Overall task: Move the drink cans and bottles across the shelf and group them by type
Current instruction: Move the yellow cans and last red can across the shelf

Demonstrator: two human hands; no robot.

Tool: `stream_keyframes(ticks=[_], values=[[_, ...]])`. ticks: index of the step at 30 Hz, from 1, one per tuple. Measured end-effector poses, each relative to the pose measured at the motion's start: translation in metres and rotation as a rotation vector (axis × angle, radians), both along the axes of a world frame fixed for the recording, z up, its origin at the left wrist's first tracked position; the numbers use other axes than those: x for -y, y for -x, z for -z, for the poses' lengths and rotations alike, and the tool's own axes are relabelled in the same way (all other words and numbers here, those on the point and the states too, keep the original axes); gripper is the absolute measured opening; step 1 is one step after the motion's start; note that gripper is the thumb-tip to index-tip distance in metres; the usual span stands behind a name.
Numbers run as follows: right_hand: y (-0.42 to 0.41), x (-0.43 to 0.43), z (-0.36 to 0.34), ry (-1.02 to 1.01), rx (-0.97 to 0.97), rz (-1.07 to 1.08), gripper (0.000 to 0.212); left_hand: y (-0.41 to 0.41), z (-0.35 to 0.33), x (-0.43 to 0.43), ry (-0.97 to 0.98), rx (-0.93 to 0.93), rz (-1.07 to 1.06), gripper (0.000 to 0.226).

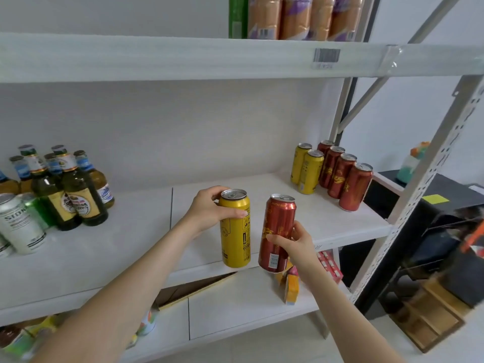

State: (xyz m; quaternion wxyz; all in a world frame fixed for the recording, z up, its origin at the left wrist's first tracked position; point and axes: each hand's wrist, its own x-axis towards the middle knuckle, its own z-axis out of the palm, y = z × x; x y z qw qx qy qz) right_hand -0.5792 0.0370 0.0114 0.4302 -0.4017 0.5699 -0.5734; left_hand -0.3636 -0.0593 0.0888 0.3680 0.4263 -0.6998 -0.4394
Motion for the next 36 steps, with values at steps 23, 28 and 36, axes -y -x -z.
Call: stream_keyframes(ticks=[23, 28, 36], values=[[0.298, 0.035, 0.010, 0.036, -0.054, -0.063, 0.053, 0.291, 0.012, 0.031, 0.045, 0.031, -0.165, 0.054], [0.325, 0.056, 0.020, 0.038, -0.074, -0.044, 0.053, 0.320, 0.020, 0.055, 0.074, 0.064, -0.218, 0.067], [0.348, 0.078, 0.038, 0.054, -0.095, -0.019, 0.056, 0.340, 0.034, 0.083, 0.077, 0.046, -0.321, 0.062]])
